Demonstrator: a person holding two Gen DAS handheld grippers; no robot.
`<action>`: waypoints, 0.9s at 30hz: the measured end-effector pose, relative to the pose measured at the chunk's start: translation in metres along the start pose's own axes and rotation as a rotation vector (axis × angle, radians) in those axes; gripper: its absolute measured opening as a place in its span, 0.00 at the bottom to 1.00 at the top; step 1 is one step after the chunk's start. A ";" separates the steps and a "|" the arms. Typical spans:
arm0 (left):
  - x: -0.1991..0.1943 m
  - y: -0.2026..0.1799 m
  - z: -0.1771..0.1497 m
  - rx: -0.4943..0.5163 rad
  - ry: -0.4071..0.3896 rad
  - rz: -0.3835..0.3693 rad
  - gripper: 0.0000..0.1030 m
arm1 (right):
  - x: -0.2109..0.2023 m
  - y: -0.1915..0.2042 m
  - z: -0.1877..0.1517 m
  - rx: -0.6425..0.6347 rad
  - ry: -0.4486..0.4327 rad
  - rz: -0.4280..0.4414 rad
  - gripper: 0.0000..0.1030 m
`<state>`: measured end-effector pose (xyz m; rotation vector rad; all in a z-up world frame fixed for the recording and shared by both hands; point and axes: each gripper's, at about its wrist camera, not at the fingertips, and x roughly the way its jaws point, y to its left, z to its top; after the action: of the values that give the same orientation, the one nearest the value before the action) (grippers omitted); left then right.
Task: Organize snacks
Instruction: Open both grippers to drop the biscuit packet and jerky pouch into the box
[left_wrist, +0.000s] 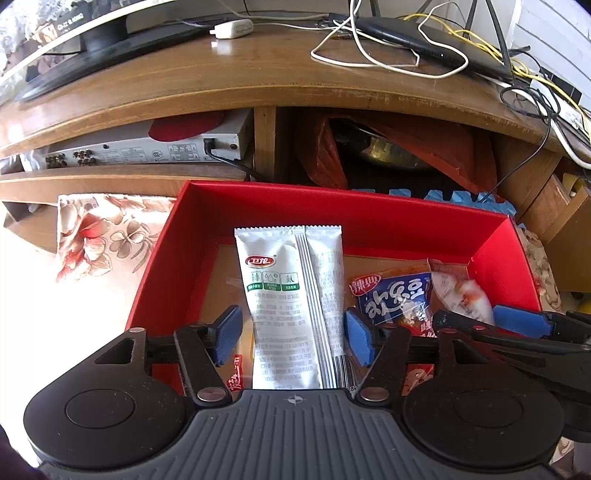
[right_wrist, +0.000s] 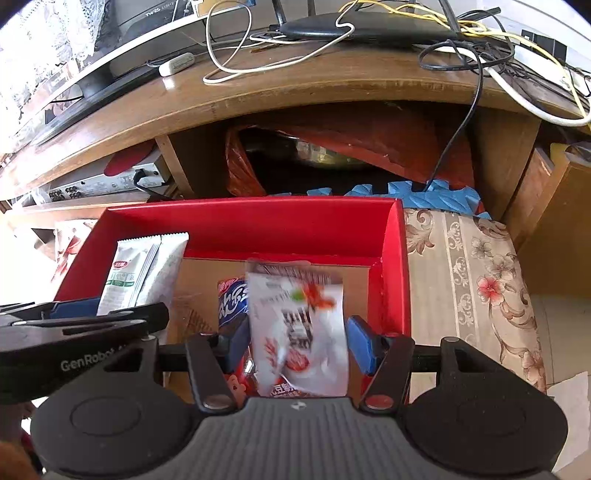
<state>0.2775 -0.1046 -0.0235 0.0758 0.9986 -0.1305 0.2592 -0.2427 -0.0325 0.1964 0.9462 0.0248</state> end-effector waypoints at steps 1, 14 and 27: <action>-0.001 0.000 0.001 -0.004 -0.003 -0.003 0.69 | -0.002 0.000 0.001 0.001 -0.005 0.000 0.54; -0.020 0.003 0.002 -0.022 -0.029 -0.041 0.73 | -0.023 -0.002 0.001 0.014 -0.034 0.006 0.54; -0.052 0.015 -0.016 -0.022 -0.039 -0.069 0.75 | -0.055 0.011 -0.017 -0.017 -0.052 0.035 0.54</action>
<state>0.2388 -0.0841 0.0121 0.0186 0.9641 -0.1830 0.2141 -0.2351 0.0038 0.1972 0.8902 0.0596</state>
